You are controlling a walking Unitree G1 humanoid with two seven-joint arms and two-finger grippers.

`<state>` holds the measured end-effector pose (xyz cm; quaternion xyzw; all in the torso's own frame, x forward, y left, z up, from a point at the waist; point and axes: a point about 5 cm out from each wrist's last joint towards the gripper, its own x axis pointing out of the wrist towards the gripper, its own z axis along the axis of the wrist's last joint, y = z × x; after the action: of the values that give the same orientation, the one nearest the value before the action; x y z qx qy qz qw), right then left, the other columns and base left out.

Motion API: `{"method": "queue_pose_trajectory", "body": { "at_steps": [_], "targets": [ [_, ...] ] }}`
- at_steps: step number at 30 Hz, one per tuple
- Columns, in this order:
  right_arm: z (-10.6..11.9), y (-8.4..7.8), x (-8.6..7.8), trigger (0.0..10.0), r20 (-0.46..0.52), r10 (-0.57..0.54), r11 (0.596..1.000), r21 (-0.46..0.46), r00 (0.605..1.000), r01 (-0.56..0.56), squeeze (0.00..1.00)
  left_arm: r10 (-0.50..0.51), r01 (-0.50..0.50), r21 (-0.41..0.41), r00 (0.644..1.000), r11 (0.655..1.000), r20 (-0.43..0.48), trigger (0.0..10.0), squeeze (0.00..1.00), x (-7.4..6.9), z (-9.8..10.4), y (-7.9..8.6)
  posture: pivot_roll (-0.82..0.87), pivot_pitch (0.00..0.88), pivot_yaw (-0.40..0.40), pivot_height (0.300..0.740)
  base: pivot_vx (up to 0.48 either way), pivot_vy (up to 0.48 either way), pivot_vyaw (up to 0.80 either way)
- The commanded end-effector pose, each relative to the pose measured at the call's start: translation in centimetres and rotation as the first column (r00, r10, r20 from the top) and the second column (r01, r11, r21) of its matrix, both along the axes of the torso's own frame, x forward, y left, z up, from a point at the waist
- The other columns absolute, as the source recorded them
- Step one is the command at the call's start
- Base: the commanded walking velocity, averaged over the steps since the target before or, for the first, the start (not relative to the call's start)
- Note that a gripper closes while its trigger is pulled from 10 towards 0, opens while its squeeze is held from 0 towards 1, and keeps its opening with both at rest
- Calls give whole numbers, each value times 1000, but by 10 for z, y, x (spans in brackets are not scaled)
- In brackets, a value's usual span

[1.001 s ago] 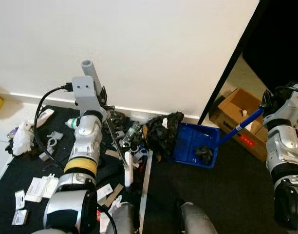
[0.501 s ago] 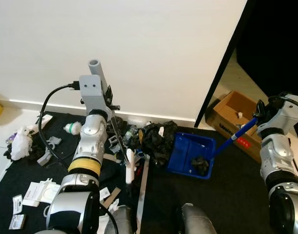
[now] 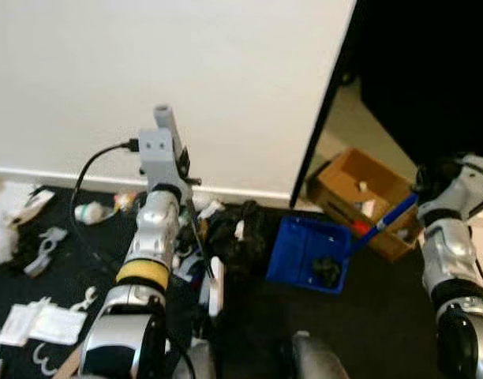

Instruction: Sweep floor

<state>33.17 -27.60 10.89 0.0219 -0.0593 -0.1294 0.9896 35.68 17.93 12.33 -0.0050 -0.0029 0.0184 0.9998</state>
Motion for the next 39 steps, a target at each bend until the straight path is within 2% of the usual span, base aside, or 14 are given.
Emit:
{"method": "queue_pose_trajectory", "body": {
  "at_steps": [1,14,20,23,26,30,32,35,37,39],
  "targets": [
    [9,-5,0,10000,45,-16,1000,-9,999,17,0,-7,7,-9,1000,1000,28,10000,0,2,7,-3,-1,80,-26,740,0,0,0],
    [8,-2,2,10000,38,-1,1000,-6,999,1,0,-1,1,61,1000,998,2,10000,0,-2,0,-3,-1,89,-31,740,0,0,0],
    [5,-1,1,10000,23,7,1000,-7,1000,-7,0,5,-16,211,999,977,53,10000,0,-2,11,5,0,91,-31,740,0,0,0],
    [4,-1,1,10000,22,8,1000,-7,1000,-8,0,-11,-8,223,997,975,82,10000,0,-2,23,12,0,91,-31,740,0,0,0],
    [4,-1,1,10000,20,7,1000,-5,1000,-6,0,-48,25,294,996,956,71,10000,0,-3,27,13,1,95,-29,740,0,0,0],
    [3,0,0,10000,17,8,1000,-4,1000,-8,0,-41,26,256,998,966,52,10000,0,-2,27,17,3,96,-29,740,0,0,0],
    [2,0,0,10000,15,8,1000,-3,1000,-8,0,-12,1,190,998,982,57,10000,0,-2,27,19,4,96,-30,740,0,0,0],
    [2,1,0,10000,13,9,1000,-3,1000,-9,0,-8,0,158,999,987,51,10000,0,-1,26,20,4,96,-30,740,0,0,0],
    [0,2,0,10000,10,9,1000,0,1000,-9,0,11,-14,86,999,996,34,10000,0,-2,23,20,3,97,-29,740,0,0,0],
    [0,2,-1,10000,8,8,1000,1,1000,-8,0,9,-12,67,999,998,31,10000,0,-2,22,19,3,97,-30,740,0,0,0]
  ]
}}
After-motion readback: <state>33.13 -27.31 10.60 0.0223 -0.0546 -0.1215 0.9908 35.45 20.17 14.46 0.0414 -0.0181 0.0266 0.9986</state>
